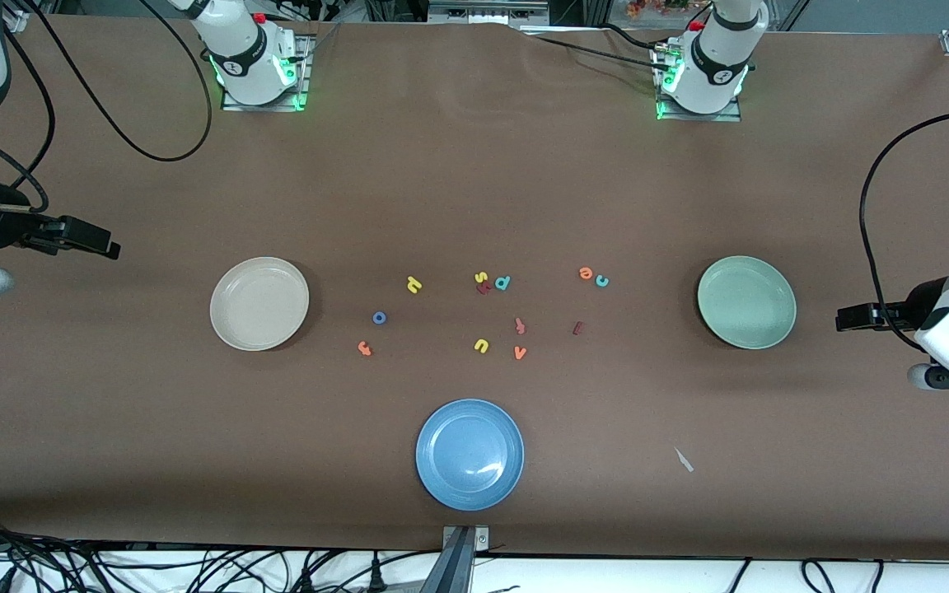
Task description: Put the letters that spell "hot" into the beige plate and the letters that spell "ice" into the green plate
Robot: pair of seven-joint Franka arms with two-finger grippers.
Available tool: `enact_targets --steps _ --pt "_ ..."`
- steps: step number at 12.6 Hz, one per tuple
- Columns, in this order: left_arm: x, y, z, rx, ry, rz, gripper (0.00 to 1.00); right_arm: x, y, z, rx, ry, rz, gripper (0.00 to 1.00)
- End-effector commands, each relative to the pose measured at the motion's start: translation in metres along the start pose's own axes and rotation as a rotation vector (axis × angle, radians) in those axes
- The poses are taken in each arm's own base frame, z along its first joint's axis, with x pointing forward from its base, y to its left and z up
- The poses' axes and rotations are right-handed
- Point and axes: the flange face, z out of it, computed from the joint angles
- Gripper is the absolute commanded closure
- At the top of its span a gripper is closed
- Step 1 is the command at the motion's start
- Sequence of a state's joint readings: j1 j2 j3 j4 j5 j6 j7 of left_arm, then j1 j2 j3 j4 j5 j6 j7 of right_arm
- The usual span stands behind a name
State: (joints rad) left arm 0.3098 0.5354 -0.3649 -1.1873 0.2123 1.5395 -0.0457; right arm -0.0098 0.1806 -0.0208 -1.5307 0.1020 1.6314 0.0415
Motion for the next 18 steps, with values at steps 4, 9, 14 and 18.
enact_targets --steps 4,9,14,18 --pt "-0.001 0.000 -0.001 0.007 0.009 0.029 0.02 0.005 -0.040 0.015 0.015 -0.026 -0.067 0.00" --pt "-0.001 0.000 -0.001 0.007 0.009 0.029 0.02 0.024 -0.064 0.052 0.009 -0.020 -0.091 0.00" --pt "-0.001 0.001 -0.001 0.008 0.008 0.031 0.02 0.030 -0.145 0.114 0.004 -0.015 -0.220 0.00" --pt "-0.001 0.001 -0.001 0.007 0.008 0.031 0.02 0.004 -0.228 0.168 -0.042 0.052 -0.155 0.01"
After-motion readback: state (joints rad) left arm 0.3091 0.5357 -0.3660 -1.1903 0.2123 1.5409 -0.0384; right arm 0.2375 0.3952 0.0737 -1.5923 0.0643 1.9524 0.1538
